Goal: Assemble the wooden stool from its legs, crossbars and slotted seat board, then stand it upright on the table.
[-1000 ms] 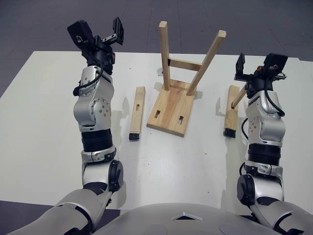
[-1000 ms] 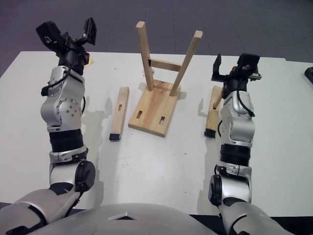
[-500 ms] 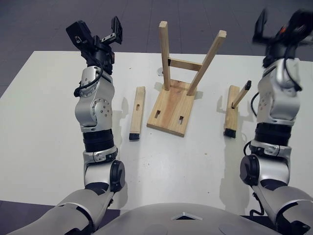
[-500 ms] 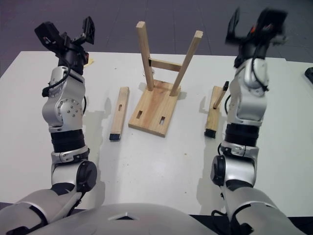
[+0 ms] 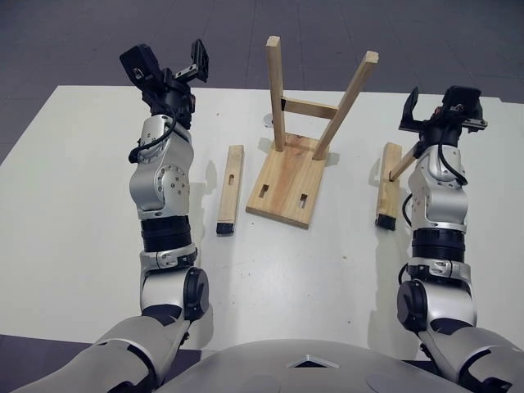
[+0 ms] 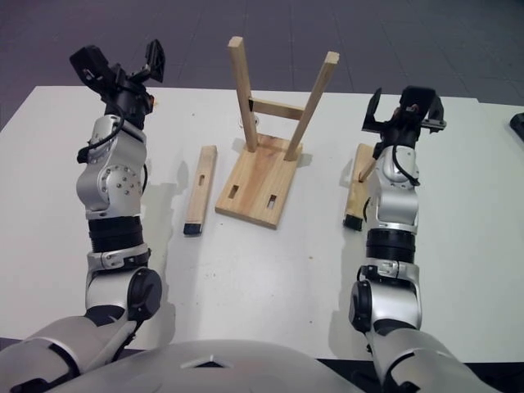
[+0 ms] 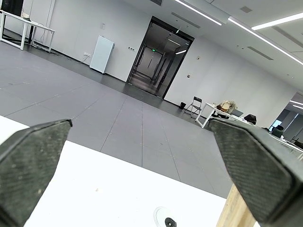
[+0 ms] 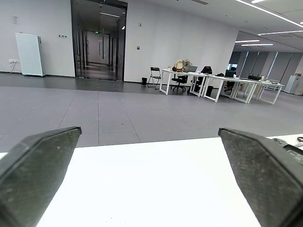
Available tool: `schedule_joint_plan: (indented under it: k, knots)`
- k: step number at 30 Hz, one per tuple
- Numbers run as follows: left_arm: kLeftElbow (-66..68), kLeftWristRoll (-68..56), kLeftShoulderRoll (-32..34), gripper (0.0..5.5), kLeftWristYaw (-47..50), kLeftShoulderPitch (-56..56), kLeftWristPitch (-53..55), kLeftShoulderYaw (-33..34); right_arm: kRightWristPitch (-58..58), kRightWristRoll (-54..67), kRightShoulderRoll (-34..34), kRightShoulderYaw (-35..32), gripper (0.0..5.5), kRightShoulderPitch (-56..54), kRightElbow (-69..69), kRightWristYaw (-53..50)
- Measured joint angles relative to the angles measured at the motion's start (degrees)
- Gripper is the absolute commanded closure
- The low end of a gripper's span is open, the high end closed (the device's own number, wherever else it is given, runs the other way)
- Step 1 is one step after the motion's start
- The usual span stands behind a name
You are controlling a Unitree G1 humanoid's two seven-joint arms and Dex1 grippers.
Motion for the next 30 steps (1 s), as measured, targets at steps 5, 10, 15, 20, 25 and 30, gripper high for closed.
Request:
schedule_joint_plan:
  k: [5, 10, 15, 20, 25, 30]
  knots:
    - [0.0, 0.02, -0.07, 0.1, 0.08, 0.03, -0.55, 0.23, 1.1, 1.19, 0.49, 0.32, 0.11, 1.33, -3.78, 2.27]
    - [0.27, 0.04, -0.2, 0.1, 0.2, 0.03, -1.57, 0.29, 0.95, 1.88, 0.48, -0.36, 0.11, -0.17, -7.19, 2.34]
    - [0.74, 0.08, -0.23, 0.1, 0.59, 0.03, -2.11, 0.32, 0.93, 2.21, -0.36, -1.45, 0.11, -2.44, -8.44, 2.19]
    - [0.71, 0.09, -0.53, 0.1, 1.06, 0.07, -2.6, 0.3, 0.16, 2.85, -2.06, -4.19, 0.11, -4.6, -9.39, 1.45]
    - [-0.39, 0.38, -1.33, 0.1, 1.16, 0.55, -2.68, -0.57, 9.24, 4.35, -2.64, -7.21, 0.11, -1.34, -14.13, -0.06]
    - [-2.32, 0.48, -2.3, 0.1, 1.56, 2.5, -2.28, -1.3, 17.75, 6.62, -1.95, -4.62, 0.11, 7.6, -26.82, 3.55]
